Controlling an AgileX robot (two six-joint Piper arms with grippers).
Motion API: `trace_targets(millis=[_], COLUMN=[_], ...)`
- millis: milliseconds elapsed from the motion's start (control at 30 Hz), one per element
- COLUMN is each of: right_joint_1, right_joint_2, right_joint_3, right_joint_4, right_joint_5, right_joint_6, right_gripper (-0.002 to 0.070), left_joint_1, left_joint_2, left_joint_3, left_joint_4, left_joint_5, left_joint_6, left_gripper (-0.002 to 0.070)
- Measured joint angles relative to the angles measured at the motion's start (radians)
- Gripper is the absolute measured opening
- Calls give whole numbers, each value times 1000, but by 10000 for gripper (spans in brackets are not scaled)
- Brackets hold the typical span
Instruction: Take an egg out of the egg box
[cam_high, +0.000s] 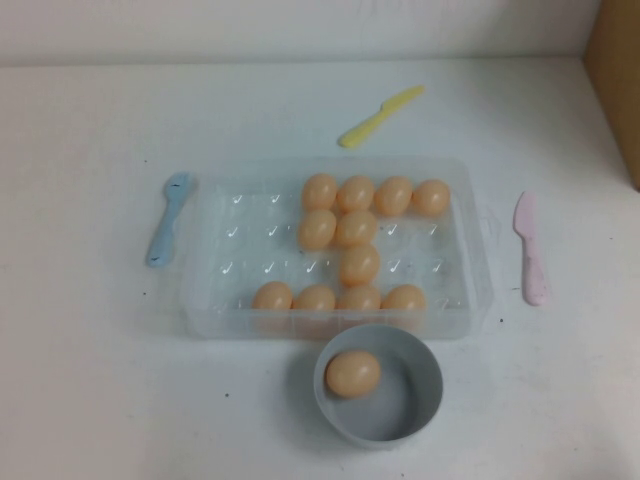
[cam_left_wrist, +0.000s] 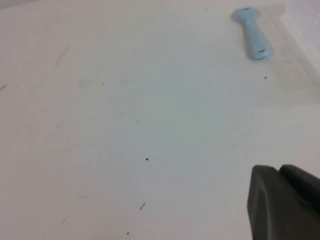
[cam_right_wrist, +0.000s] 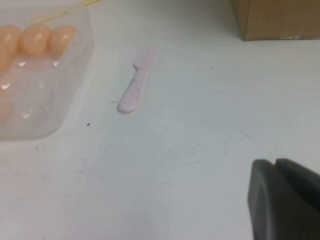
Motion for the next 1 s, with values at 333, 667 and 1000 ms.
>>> trace_targets(millis=[333,667,1000], right_joint_1=[0,0,0], right_joint_2=[0,0,0], right_joint_3=[0,0,0], right_joint_4=[0,0,0], right_joint_5=[0,0,0], right_joint_6=[0,0,0], right_gripper=[-17,-17,-17], left_joint_1=[0,0,0], left_joint_2=[0,0,0], left_joint_3=[0,0,0], left_joint_4=[0,7,-64], left_joint_5=[0,0,0], left_joint_6=[0,0,-2], left_gripper=[-3,-3,-3])
